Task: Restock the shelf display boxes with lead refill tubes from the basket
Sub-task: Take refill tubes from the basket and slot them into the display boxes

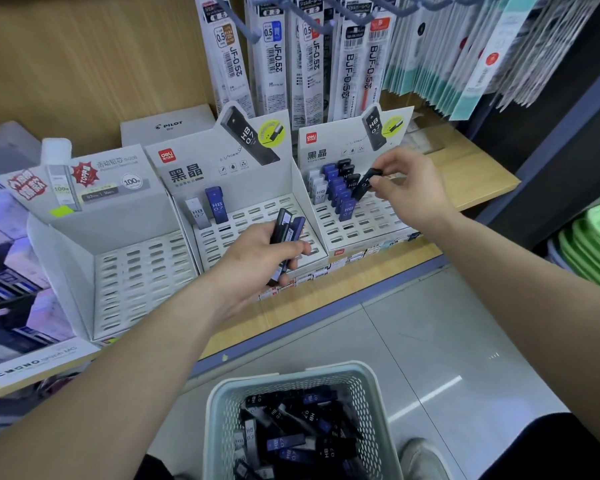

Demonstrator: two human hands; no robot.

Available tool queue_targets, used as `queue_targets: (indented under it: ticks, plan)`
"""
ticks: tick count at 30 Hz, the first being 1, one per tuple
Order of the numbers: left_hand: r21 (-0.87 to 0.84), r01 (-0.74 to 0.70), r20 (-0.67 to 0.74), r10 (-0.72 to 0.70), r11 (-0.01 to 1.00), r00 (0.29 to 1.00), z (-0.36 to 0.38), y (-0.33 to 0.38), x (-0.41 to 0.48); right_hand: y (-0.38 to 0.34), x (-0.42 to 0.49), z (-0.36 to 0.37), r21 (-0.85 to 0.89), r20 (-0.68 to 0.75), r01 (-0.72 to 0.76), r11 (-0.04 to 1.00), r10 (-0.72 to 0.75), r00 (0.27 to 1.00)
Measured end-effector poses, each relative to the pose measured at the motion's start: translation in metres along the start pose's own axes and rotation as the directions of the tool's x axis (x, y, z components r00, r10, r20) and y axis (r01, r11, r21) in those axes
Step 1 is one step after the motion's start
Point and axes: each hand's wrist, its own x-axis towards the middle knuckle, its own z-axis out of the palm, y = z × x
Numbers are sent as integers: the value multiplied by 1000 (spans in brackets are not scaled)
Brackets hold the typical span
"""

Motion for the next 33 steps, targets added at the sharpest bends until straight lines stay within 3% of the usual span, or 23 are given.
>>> queue_targets:
  ticks: [8, 16, 21, 24, 26, 30, 33]
  plan:
    - [-52, -12, 7, 13, 999, 1000, -8, -2, -5, 3, 6, 7, -165, 21, 47, 985, -44, 999]
    - [4, -56, -21, 56, 998, 998, -17, -4, -5, 9, 8, 16, -330, 41, 167, 929, -163, 986]
    - [7, -74, -33, 74, 997, 997, -21, -4, -6, 3, 7, 15, -346, 5, 139, 928, -147, 989]
    - [-5, -93, -30, 93, 996, 995, -22, -3, -5, -21, -3, 12, -262, -56, 151, 953, -171, 984]
    - [-14, -107, -20, 106, 994, 994, -21, -3, -5, -40, -18, 19, -116, 15, 159, 980, -159, 987]
    - [18, -146, -8, 146, 989, 989, -16, -1, -5, -62, -45, 45, 15, 363, 125, 992, -122, 924]
    - [27, -163, -3, 163, 986, 987, -14, -1, -6, -65, -50, 53, 79, 428, 85, 993, -111, 897]
